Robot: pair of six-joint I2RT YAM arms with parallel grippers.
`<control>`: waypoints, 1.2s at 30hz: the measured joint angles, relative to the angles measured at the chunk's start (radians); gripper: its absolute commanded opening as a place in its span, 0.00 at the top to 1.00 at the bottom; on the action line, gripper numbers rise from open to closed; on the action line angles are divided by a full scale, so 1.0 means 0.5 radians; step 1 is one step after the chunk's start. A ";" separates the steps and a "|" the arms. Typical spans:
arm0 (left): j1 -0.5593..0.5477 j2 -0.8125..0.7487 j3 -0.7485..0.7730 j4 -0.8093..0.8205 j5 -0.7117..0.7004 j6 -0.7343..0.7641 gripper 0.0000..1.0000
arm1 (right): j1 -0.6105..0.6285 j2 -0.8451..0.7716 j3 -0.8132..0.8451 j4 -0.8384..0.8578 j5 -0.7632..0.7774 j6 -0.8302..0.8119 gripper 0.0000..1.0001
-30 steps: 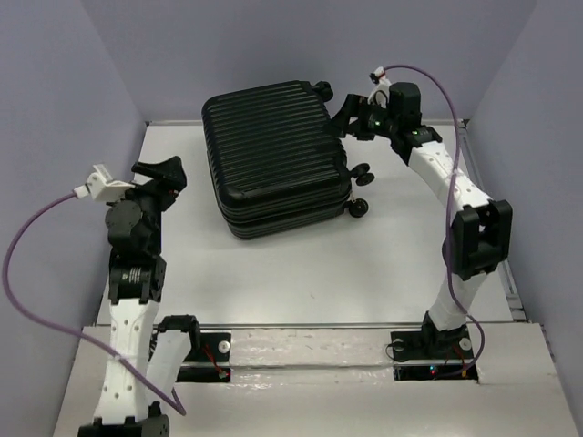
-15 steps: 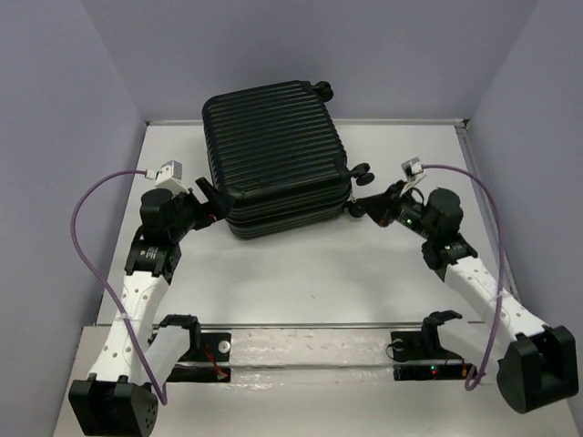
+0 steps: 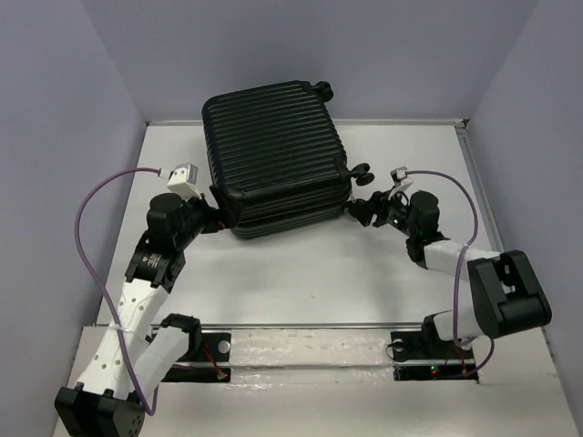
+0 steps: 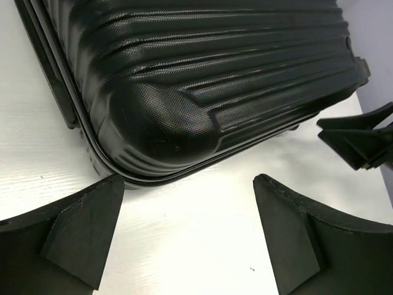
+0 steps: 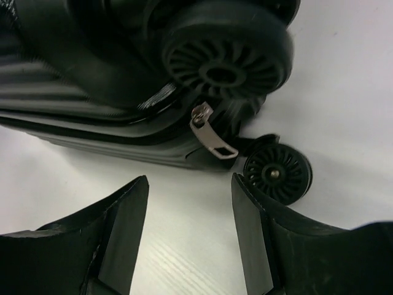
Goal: Pack the luggage
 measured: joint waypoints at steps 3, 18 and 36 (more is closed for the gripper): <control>-0.001 0.028 0.000 -0.012 -0.004 0.029 0.03 | -0.055 0.142 0.057 0.156 -0.056 -0.027 0.39; -0.001 0.194 0.028 -0.049 -0.150 0.091 0.01 | -0.193 0.751 0.313 0.720 -0.636 0.167 0.61; 0.003 0.551 0.220 0.076 -0.045 0.078 0.01 | -0.201 0.790 0.264 0.873 -0.684 0.397 0.93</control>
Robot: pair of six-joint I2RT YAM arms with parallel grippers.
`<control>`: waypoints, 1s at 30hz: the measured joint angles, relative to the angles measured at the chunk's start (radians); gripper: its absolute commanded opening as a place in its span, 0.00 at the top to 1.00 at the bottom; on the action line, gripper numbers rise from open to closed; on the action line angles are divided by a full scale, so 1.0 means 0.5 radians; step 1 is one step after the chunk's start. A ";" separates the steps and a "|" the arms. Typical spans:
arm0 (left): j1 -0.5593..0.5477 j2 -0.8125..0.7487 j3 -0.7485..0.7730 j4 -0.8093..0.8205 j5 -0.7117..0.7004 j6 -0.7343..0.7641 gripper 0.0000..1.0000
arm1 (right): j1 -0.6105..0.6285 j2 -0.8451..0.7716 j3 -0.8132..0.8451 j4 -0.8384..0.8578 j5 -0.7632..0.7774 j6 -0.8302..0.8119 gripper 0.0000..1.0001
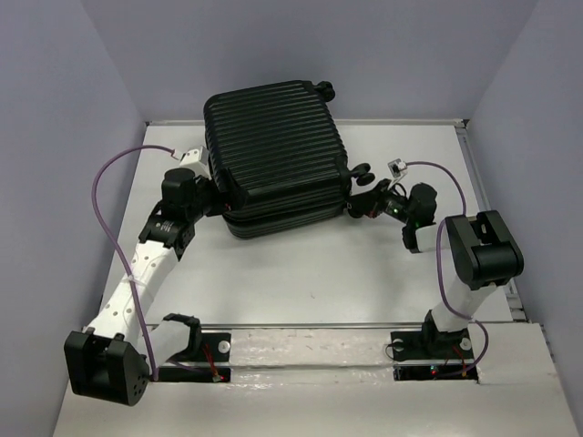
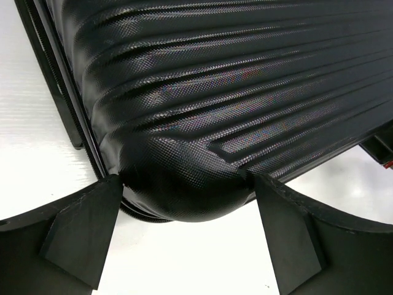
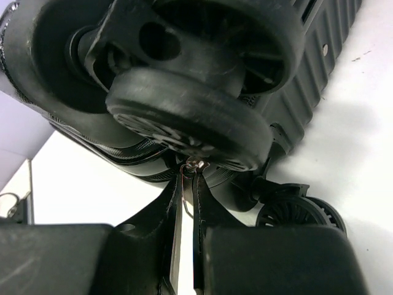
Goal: Pack the luggage
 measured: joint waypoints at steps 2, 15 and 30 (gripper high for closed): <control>0.008 0.023 0.000 0.024 0.029 -0.011 0.02 | 0.030 -0.044 -0.029 -0.040 0.076 -0.011 0.93; 0.018 0.014 -0.044 0.189 -0.250 -0.011 0.02 | 0.459 0.026 -0.191 0.311 0.693 0.331 0.93; -0.639 -0.070 0.208 -0.046 -0.941 0.008 0.19 | 0.516 -0.460 -0.228 -0.418 1.050 0.037 0.93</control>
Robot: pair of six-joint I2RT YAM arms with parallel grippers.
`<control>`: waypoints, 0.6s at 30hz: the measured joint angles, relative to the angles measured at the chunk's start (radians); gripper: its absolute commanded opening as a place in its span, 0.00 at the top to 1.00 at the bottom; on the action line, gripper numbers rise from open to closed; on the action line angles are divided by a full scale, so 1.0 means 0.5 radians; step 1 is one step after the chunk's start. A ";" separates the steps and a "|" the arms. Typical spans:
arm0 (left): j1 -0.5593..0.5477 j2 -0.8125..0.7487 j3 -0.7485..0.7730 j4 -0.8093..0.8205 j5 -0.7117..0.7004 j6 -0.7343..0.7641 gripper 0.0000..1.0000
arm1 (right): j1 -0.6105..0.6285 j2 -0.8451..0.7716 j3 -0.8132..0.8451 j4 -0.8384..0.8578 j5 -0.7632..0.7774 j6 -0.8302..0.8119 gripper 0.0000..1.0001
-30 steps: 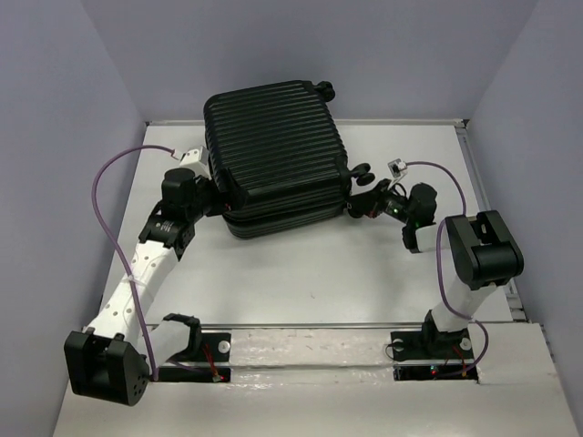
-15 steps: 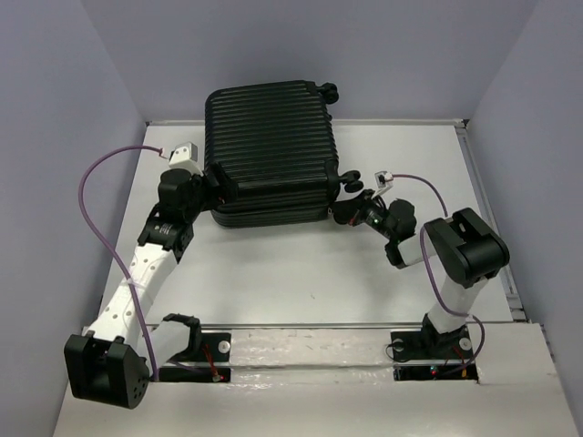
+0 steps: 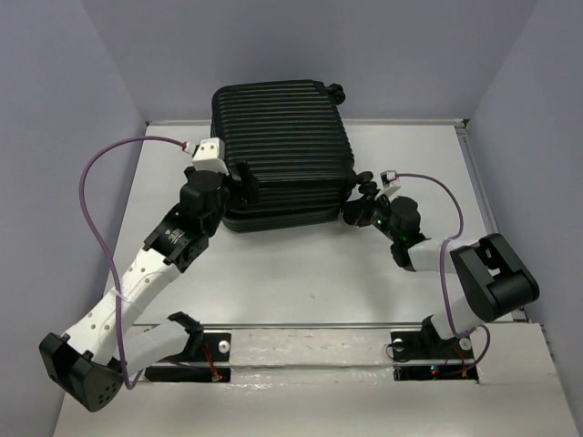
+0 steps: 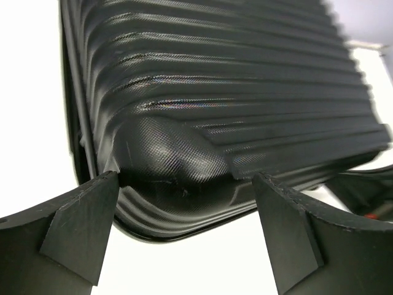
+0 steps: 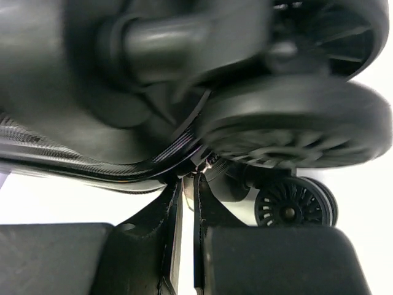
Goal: Pack the luggage
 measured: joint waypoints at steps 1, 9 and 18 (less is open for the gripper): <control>-0.117 0.037 0.082 -0.006 -0.090 0.010 0.19 | 0.000 -0.007 -0.013 0.009 0.041 -0.002 0.93; -0.491 0.414 0.594 0.334 -0.372 0.017 0.24 | -0.018 0.024 -0.069 0.160 0.220 0.021 0.93; -0.743 -0.018 0.027 0.237 -0.243 -0.451 0.16 | 0.109 -0.029 -0.082 0.130 -0.006 0.057 0.93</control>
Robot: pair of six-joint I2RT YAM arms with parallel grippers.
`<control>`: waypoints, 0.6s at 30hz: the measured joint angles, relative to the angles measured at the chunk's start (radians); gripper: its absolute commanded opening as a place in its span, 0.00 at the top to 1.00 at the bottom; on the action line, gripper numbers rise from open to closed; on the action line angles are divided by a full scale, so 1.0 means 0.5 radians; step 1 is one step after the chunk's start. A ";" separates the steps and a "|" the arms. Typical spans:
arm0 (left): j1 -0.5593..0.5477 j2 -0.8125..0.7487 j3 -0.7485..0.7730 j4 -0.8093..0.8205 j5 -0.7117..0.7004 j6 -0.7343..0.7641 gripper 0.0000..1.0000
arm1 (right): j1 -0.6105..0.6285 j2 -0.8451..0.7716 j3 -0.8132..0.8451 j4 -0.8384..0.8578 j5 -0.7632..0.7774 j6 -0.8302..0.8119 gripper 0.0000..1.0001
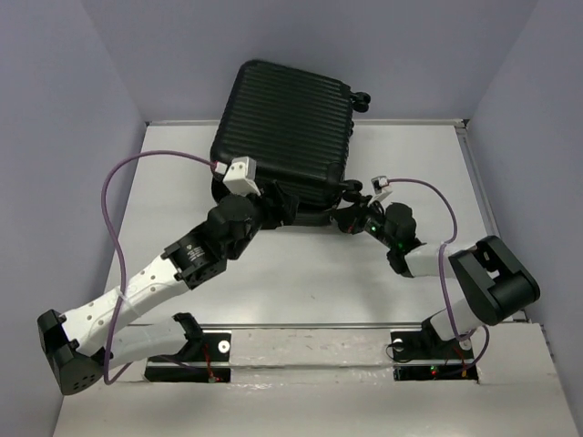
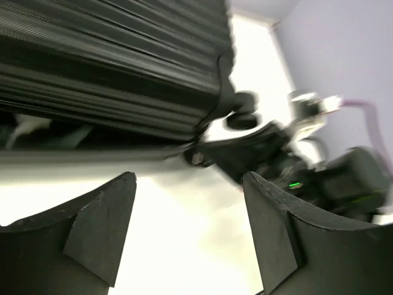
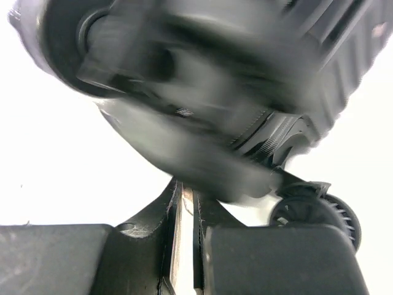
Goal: Pack the luggage
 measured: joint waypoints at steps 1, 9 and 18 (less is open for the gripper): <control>0.004 -0.050 -0.077 -0.105 -0.038 -0.055 0.14 | 0.025 -0.012 0.000 -0.037 -0.043 -0.001 0.93; 0.018 -0.348 -0.108 -0.377 -0.086 -0.172 0.16 | 0.055 -0.028 -0.003 -0.080 -0.150 0.000 0.93; -0.143 0.664 0.219 0.021 0.462 -0.139 0.19 | 0.055 -0.073 -0.039 -0.092 -0.129 0.010 0.93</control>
